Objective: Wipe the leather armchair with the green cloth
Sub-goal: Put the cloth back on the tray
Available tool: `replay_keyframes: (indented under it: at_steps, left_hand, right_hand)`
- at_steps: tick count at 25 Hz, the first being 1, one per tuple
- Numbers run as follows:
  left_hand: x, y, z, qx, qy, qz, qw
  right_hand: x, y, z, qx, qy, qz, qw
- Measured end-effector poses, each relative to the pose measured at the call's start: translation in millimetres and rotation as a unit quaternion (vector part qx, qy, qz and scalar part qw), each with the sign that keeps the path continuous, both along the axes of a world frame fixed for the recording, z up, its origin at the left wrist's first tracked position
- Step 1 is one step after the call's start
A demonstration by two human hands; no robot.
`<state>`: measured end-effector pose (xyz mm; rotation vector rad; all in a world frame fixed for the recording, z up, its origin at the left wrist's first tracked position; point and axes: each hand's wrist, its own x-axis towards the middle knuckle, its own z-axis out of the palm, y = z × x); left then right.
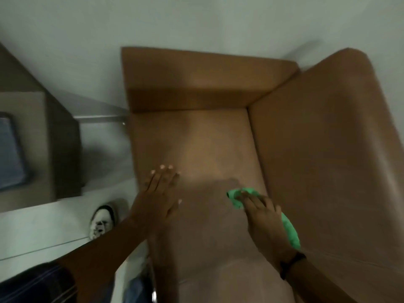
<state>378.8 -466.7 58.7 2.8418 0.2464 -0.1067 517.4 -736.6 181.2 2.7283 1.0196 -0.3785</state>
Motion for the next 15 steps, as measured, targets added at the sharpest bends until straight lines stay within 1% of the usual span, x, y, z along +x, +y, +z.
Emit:
replay_keyframes:
  at_steps: [3, 5, 7, 9, 12, 15]
  left_hand:
    - [-57.9, 91.0, 68.1, -0.018, -0.001, 0.099, 0.995]
    - [-98.9, 154.9, 94.3, -0.026, 0.006, 0.167, 0.986]
    - [-135.6, 214.7, 108.0, -0.03, 0.007, 0.218, 0.975]
    - [-191.2, 285.9, 108.9, -0.028, 0.014, 0.269, 0.963]
    - [-274.1, 375.0, 83.0, -0.01, 0.048, 0.322, 0.945]
    - [-331.2, 422.3, 41.0, 0.0, 0.075, 0.33, 0.941]
  right_hand:
    - [-56.5, 129.5, 32.3, 0.108, 0.036, -0.008, 0.993]
    - [-95.9, 214.0, 43.3, 0.154, 0.084, -0.012, 0.984]
    - [-127.1, 283.8, 38.6, 0.185, 0.106, -0.004, 0.977]
    - [-170.9, 364.5, 20.8, 0.205, 0.125, 0.017, 0.971]
    - [-242.0, 475.4, -23.0, 0.188, 0.156, 0.054, 0.968]
    - [-291.9, 557.6, -80.4, 0.186, 0.169, 0.073, 0.965]
